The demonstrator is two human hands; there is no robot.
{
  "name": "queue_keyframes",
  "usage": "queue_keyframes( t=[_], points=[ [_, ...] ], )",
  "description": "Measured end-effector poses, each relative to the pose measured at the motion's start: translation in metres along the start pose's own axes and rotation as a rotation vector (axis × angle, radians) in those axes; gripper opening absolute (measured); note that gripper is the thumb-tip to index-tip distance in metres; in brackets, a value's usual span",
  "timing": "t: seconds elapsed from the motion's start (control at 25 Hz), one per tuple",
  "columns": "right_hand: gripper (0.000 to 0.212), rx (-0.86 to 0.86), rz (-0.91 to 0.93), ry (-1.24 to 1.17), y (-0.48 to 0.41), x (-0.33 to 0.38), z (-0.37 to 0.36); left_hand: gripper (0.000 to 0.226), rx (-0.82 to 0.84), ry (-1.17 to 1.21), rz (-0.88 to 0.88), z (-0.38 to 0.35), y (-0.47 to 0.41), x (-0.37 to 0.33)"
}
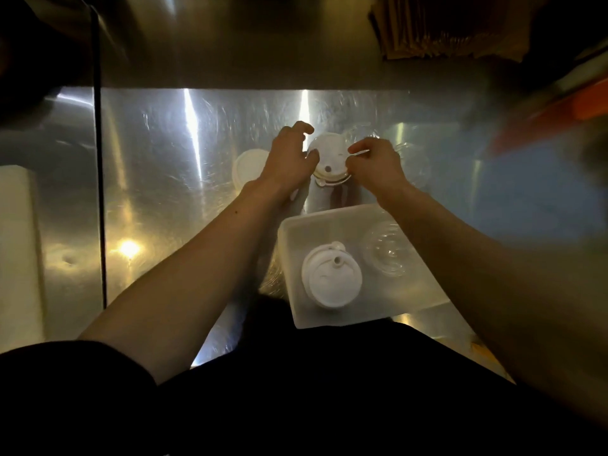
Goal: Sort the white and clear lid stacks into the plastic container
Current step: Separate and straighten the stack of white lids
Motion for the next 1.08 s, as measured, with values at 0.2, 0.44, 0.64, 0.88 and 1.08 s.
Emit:
queue_keyframes(
  t=[0.2, 0.44, 0.64, 0.88, 1.08],
  points=[
    [0.034, -0.022, 0.010, -0.010, -0.002, -0.006, 0.004, 0.055, 0.043, -0.033, 0.049, -0.015, -0.008, -0.001],
    [0.036, 0.013, 0.002, -0.034, -0.005, -0.010, 0.001, 0.058, 0.047, -0.011, 0.107, -0.023, -0.006, 0.000],
    [0.038, 0.042, -0.008, -0.076, -0.003, -0.008, 0.000, 0.058, 0.018, 0.030, 0.138, -0.020, -0.002, -0.003],
    [0.036, 0.068, -0.034, -0.121, 0.003, -0.004, 0.000, 0.055, -0.022, 0.053, 0.162, -0.008, 0.006, -0.002],
    [0.037, 0.065, 0.008, -0.126, 0.012, 0.011, -0.003, 0.053, -0.086, 0.084, 0.162, 0.011, 0.022, -0.002]
  ],
)
Point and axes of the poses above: each hand's wrist, its own y-axis away from the middle knuckle, its own z-axis out of the back of the hand, x = y × z, the point moved 6 cm from there along -y, towards the middle knuckle, and after that the axes turned 5 degrees about y, right-handed, at the moved point
